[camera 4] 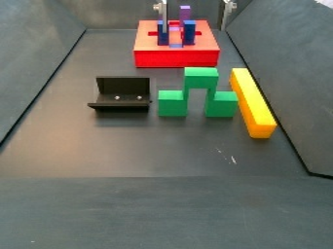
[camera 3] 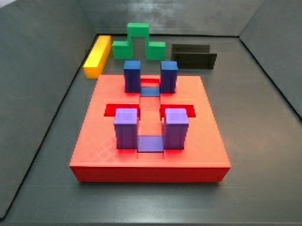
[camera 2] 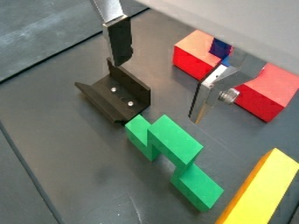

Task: Pick up the yellow object. Move up. Move to above the board. Insert the yellow object.
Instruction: Pick up the yellow object.

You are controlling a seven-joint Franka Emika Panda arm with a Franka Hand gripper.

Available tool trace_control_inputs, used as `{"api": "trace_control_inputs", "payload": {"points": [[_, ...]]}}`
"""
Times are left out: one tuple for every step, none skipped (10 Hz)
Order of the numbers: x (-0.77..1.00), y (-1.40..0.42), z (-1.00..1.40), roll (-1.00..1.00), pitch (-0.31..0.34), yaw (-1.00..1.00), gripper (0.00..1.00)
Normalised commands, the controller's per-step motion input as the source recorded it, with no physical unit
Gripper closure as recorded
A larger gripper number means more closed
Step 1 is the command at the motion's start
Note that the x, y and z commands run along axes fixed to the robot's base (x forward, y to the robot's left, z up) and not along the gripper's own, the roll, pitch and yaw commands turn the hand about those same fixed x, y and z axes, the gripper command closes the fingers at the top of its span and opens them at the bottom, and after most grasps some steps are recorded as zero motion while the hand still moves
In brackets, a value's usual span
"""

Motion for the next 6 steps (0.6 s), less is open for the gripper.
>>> {"api": "trace_control_inputs", "payload": {"points": [[-0.19,-0.65,-0.38,0.14,0.001,-0.30,0.00],[-0.47,-0.45,-0.46,0.08,-0.001,-0.38,0.00],[-0.50,-0.45,-0.49,0.08,-0.026,-0.35,0.00],[-0.53,-0.43,-0.43,0.10,-0.050,-0.32,0.00],[-0.58,-0.30,-0.35,0.10,-0.077,-0.36,0.00],[-0.58,-0.29,-0.31,0.08,-0.103,-0.36,0.00]]}}
